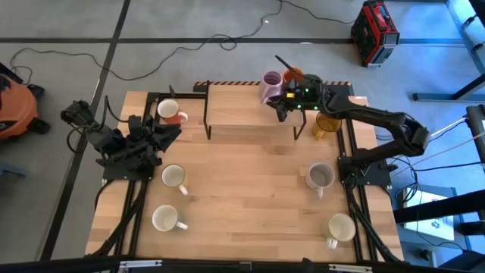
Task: Place coffee mugs
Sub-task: Put the violet mug on the shelf
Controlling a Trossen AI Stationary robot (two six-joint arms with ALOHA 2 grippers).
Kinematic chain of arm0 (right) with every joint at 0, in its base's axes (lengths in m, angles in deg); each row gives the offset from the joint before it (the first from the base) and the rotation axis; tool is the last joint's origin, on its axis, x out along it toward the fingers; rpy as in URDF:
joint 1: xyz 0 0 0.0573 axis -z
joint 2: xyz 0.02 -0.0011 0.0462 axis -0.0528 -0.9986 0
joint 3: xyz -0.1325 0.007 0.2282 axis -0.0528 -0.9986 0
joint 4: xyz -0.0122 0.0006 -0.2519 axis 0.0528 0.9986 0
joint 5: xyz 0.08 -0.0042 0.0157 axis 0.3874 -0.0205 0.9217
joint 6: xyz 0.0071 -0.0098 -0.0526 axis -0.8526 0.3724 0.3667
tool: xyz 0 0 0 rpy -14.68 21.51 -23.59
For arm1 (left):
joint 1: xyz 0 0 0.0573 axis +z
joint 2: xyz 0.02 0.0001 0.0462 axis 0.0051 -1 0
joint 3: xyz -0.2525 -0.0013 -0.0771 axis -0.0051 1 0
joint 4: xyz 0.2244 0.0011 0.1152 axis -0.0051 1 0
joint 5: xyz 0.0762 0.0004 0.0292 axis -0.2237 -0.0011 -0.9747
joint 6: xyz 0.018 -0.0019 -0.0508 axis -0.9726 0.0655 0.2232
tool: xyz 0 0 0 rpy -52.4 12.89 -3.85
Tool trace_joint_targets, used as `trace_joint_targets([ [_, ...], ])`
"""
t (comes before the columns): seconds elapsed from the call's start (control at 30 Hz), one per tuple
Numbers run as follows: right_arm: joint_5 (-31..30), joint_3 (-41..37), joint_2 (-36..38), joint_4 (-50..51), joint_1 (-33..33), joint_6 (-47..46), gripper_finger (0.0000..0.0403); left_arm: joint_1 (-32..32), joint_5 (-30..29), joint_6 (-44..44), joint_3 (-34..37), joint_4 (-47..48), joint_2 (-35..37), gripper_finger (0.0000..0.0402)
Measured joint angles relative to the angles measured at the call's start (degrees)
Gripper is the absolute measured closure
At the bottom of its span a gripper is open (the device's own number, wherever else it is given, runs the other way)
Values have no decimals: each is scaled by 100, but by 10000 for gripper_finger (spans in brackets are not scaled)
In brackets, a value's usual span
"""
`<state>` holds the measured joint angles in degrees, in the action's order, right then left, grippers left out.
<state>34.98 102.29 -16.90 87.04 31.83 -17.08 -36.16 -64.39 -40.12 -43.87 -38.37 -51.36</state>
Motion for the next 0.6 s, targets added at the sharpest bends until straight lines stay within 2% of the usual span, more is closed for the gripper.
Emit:
trace_joint_targets([
  [0.1, -45, 390, 178, 575, 0, 2, 281, 1, 0, 0, 0, 0, 2, 288],
  [0.27, -420, 1173, 206, 1810, 0, 197, 281, 0, -1, 0, 0, 0, 0, 288],
  [0.4, -755, 1647, 194, 2380, 0, 445, 281, -1, -1, 0, 0, 0, 0, 288],
  [0.6, -1866, 2306, 191, 3159, 4, 429, 281, -1, -1, -146, 0, 0, 0, 288],
])
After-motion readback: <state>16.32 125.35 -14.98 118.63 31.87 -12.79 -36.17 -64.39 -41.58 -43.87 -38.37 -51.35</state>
